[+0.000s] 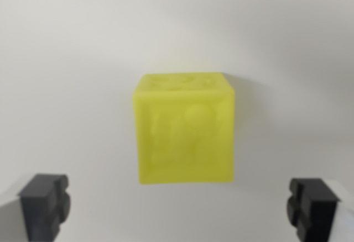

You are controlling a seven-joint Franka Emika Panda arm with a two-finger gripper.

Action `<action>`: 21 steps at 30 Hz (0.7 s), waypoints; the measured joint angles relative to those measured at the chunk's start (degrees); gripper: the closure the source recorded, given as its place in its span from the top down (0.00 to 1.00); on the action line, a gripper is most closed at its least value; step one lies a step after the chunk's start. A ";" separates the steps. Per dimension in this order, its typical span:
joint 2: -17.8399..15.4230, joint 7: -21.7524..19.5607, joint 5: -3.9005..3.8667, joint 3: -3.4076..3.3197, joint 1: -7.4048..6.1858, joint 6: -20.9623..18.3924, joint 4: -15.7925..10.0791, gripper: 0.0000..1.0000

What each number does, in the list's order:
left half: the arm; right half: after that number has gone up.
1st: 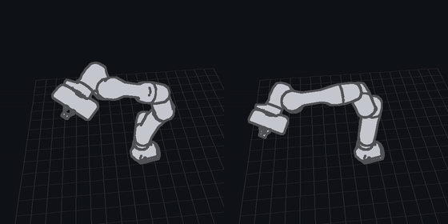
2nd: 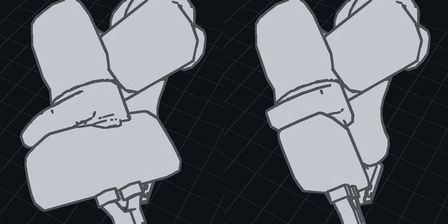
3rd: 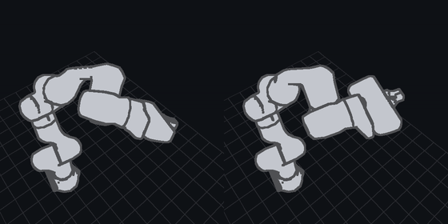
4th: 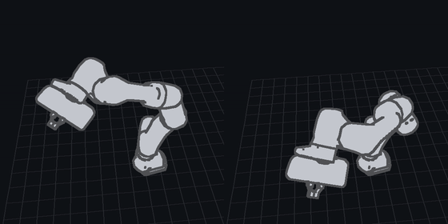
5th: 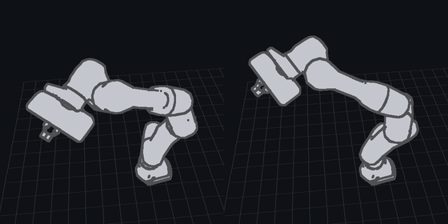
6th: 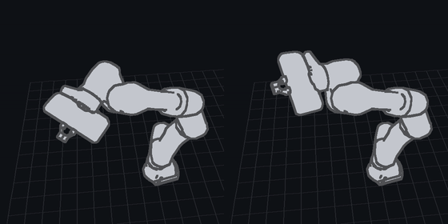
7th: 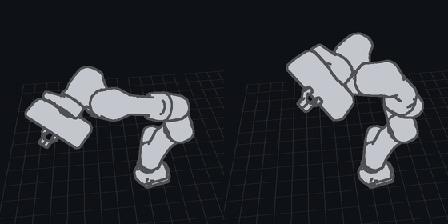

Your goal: Pick yellow cube

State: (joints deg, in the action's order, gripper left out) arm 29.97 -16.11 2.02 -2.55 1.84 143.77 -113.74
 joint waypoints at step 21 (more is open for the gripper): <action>6.25 5.09 0.77 -0.03 0.01 4.26 1.78 1.00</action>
State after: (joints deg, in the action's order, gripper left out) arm 36.21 -11.02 2.79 -2.57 1.84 148.03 -111.97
